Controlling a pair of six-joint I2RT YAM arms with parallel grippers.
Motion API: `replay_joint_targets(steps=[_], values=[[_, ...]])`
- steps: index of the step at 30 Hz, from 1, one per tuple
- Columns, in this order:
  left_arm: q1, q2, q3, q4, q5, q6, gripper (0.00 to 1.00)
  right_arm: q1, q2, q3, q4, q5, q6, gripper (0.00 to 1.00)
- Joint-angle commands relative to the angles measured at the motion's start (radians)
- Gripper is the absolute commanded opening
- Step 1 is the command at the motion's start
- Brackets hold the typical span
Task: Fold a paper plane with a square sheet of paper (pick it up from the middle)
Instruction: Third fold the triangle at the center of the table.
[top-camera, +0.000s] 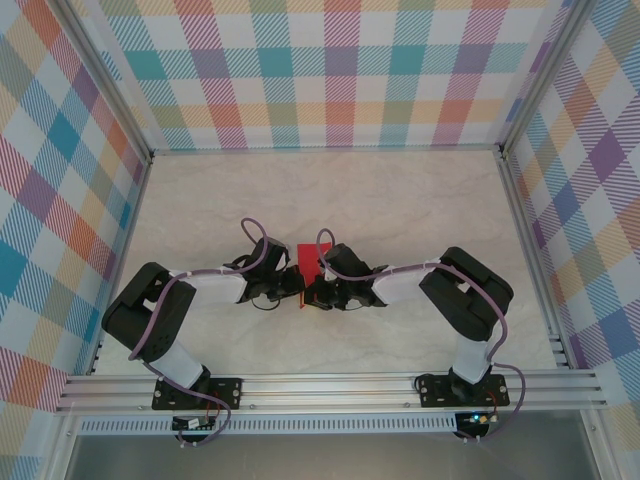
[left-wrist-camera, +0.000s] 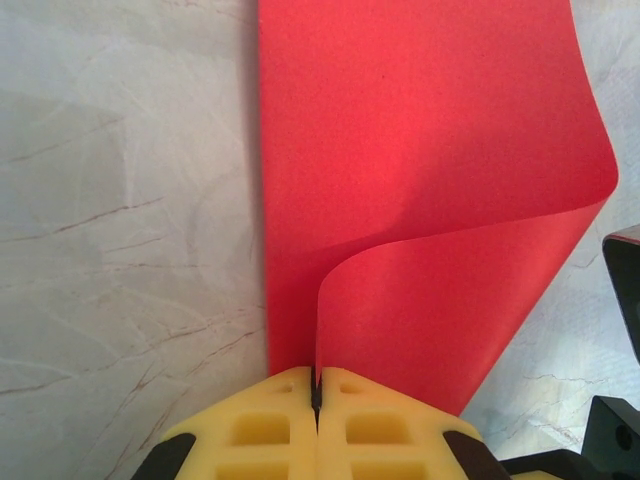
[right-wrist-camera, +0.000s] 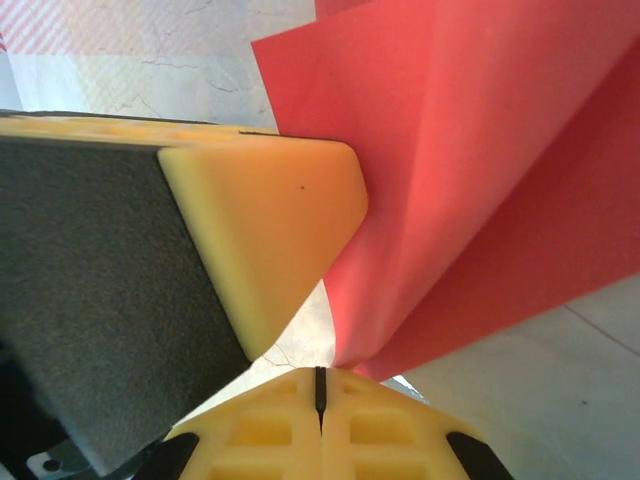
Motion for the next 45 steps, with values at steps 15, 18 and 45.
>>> replay_joint_targets(steps=[15,18,45], values=[[-0.011,0.021,-0.017,-0.032,-0.040,-0.003,0.01,0.012,-0.048,-0.070,0.124,-0.009,0.003,0.03],[-0.011,0.023,-0.017,-0.032,-0.041,-0.003,0.00,0.015,-0.045,-0.059,0.122,-0.012,-0.003,0.03],[-0.011,0.024,-0.025,-0.027,-0.042,-0.007,0.01,0.022,-0.019,-0.017,0.093,0.003,-0.006,0.02]])
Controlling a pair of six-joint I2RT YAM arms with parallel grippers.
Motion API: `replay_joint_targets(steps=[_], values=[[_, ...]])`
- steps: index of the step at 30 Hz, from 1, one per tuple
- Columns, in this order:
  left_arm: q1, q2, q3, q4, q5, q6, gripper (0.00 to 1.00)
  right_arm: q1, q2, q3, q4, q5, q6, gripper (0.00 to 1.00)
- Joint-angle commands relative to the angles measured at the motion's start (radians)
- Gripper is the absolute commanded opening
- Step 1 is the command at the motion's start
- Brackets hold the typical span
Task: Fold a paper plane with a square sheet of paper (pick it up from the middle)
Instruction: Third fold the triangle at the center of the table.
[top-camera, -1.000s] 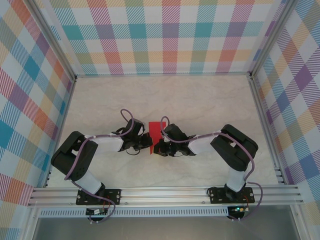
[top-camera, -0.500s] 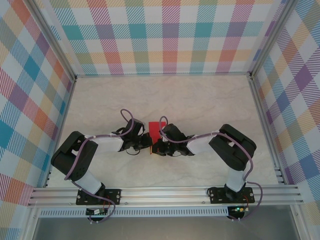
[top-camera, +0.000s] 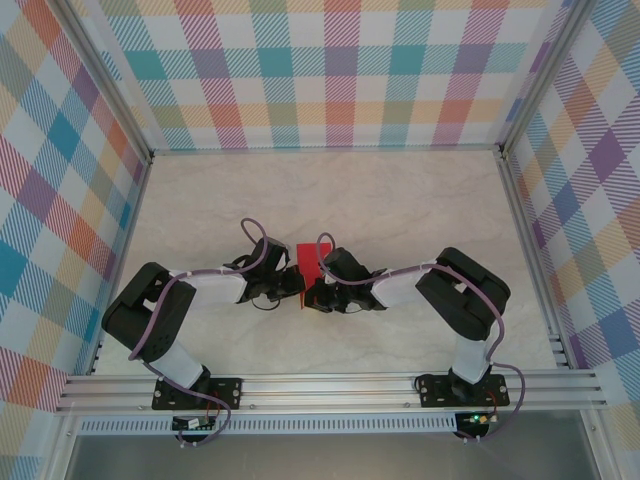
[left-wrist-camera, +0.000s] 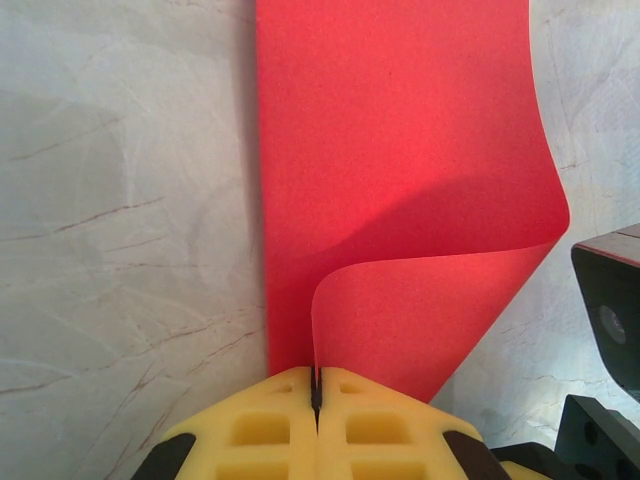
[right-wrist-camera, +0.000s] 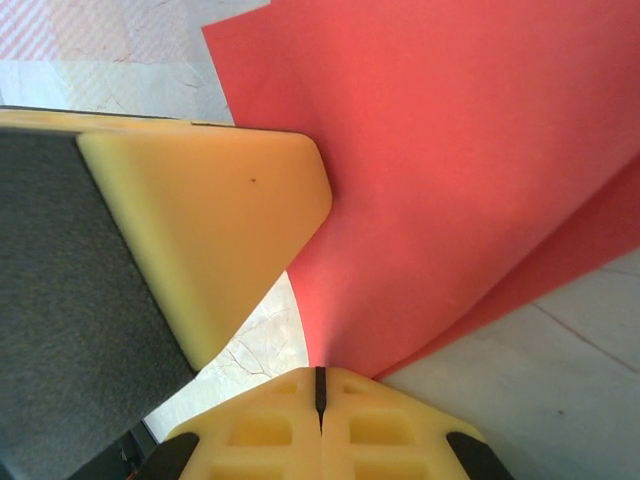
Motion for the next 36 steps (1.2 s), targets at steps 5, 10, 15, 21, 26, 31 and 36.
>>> replay_joint_targets(steps=[5,10,15,21,26,31,36], values=[[-0.011,0.024,-0.025,-0.028,-0.041,-0.004,0.00,0.012,-0.006,0.005,0.066,-0.032,-0.006,0.02],[-0.011,0.023,-0.025,-0.030,-0.041,-0.004,0.01,0.017,0.029,0.010,0.040,-0.010,0.000,0.02],[-0.010,0.023,-0.022,-0.031,-0.043,-0.004,0.00,0.023,0.043,0.009,-0.001,0.011,-0.002,0.02],[-0.009,0.024,-0.021,-0.033,-0.043,-0.004,0.01,0.024,0.004,0.022,-0.044,0.027,-0.018,0.01],[-0.009,0.021,-0.020,-0.036,-0.043,-0.003,0.01,0.013,-0.111,0.044,-0.145,0.085,-0.088,0.02],[-0.009,0.018,-0.020,-0.037,-0.043,-0.002,0.00,-0.030,-0.128,0.049,-0.191,0.092,-0.131,0.02],[-0.009,0.017,-0.021,-0.040,-0.043,-0.001,0.00,-0.067,-0.111,0.086,-0.215,0.086,-0.166,0.02]])
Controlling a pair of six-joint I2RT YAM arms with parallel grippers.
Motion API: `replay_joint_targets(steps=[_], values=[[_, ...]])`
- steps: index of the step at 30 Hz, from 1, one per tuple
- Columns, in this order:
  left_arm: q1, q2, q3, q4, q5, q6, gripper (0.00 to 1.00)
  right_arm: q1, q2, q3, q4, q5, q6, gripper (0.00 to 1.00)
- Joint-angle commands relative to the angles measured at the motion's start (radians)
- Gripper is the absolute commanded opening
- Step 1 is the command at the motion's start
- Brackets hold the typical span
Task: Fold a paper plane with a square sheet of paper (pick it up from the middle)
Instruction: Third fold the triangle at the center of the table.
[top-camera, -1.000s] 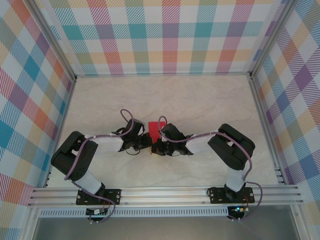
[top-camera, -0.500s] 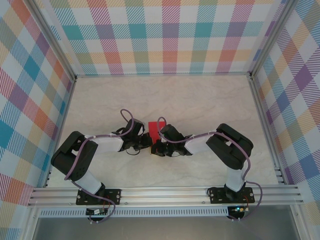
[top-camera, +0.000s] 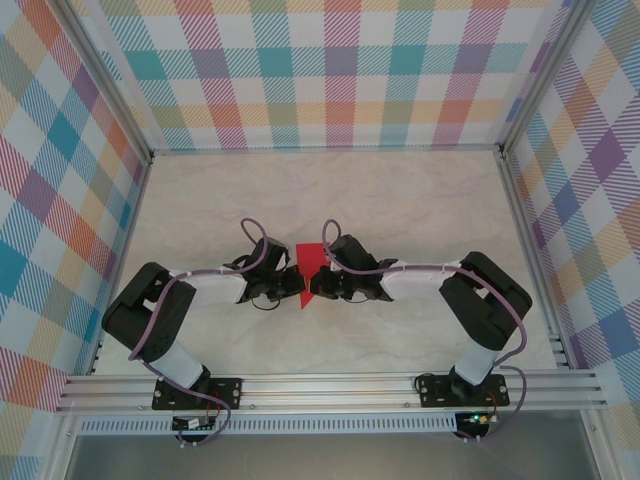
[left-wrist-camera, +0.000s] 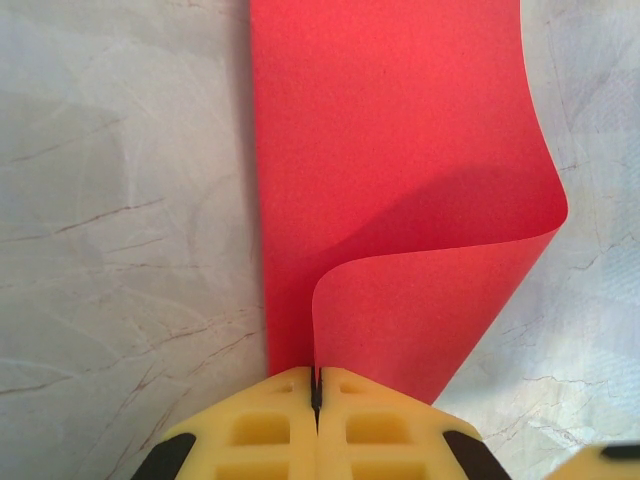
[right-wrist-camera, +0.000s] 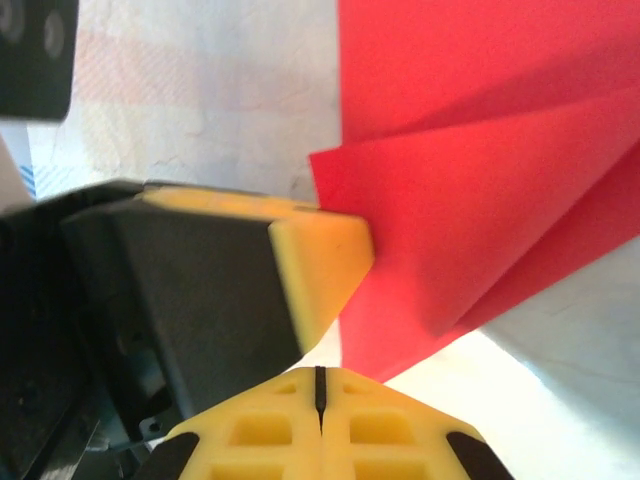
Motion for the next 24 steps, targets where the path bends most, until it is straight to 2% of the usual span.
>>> replay_joint_targets(steps=[1,11,24], values=[[-0.009,0.017,-0.019,-0.041,-0.040,0.000,0.00,-0.023,0.016,0.046,-0.043,0.004,-0.052,0.02],[-0.009,0.018,-0.015,-0.038,-0.023,0.010,0.01,-0.054,0.101,0.113,-0.077,0.010,-0.058,0.02],[-0.009,0.023,-0.015,-0.044,-0.019,0.015,0.01,-0.077,0.143,0.107,-0.119,0.043,-0.045,0.02]])
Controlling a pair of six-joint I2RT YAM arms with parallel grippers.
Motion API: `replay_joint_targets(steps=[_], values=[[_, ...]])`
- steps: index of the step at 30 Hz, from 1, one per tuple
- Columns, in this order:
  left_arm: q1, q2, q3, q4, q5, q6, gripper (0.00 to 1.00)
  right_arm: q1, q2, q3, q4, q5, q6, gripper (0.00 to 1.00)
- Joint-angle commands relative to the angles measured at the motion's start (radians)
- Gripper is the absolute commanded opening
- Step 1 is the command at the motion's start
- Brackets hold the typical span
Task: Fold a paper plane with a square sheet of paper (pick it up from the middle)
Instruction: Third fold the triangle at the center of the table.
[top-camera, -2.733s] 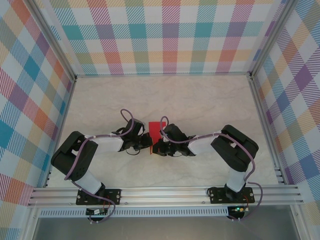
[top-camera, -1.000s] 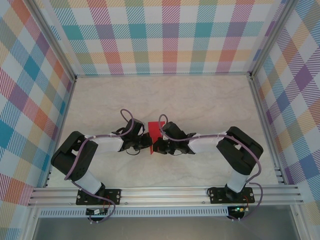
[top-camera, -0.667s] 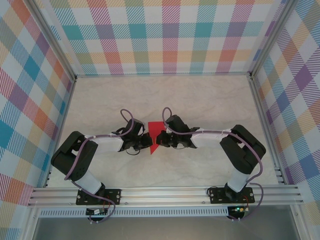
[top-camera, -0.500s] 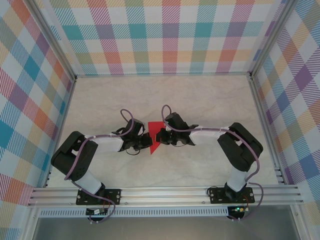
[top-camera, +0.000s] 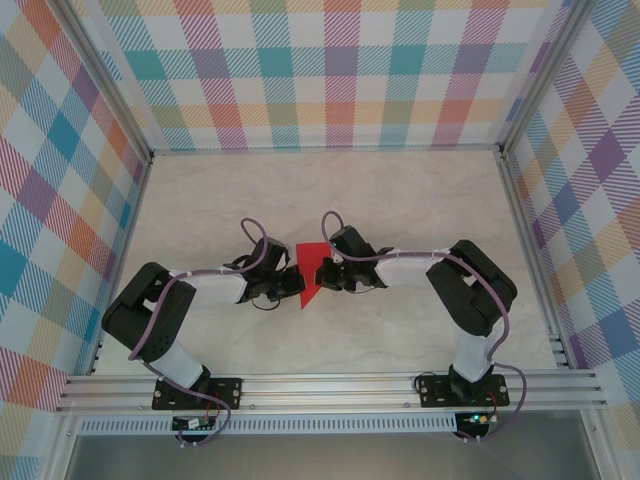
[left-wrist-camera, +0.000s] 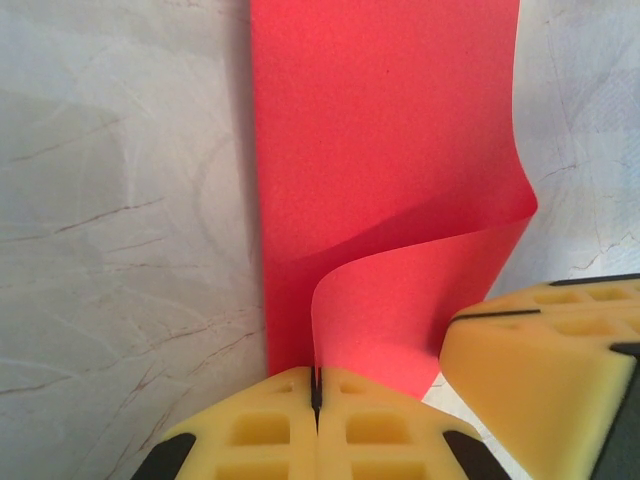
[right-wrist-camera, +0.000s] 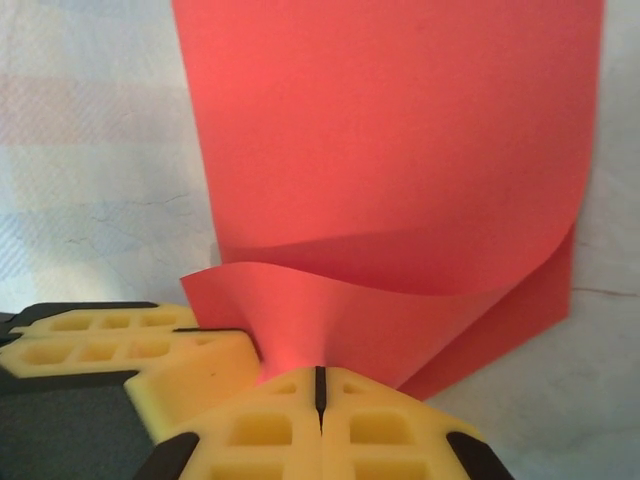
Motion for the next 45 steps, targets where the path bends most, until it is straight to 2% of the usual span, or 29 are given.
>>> replay_joint_targets(steps=[1,10,17,25,38,42,45], values=[[-0.009,0.024,-0.013,-0.043,-0.018,0.015,0.01,-0.009,0.033,0.013,-0.033,0.020,-0.004,0.02],[-0.009,0.023,-0.013,-0.047,-0.015,0.018,0.01,-0.013,0.028,0.011,-0.075,0.063,0.022,0.02],[-0.009,0.024,-0.013,-0.049,-0.016,0.018,0.01,-0.015,-0.033,0.061,-0.063,0.009,-0.035,0.03],[-0.009,0.024,-0.008,-0.052,-0.017,0.018,0.01,-0.048,0.033,0.083,-0.078,-0.007,-0.045,0.03],[-0.009,0.020,0.007,-0.065,-0.024,0.018,0.01,-0.052,0.041,0.033,-0.126,0.075,-0.027,0.02],[-0.009,0.006,0.017,-0.087,-0.037,0.020,0.03,-0.052,0.043,0.029,-0.139,0.094,-0.020,0.02],[-0.009,-0.021,0.031,-0.122,-0.060,0.025,0.09,-0.052,0.046,0.027,-0.144,0.099,-0.016,0.02]])
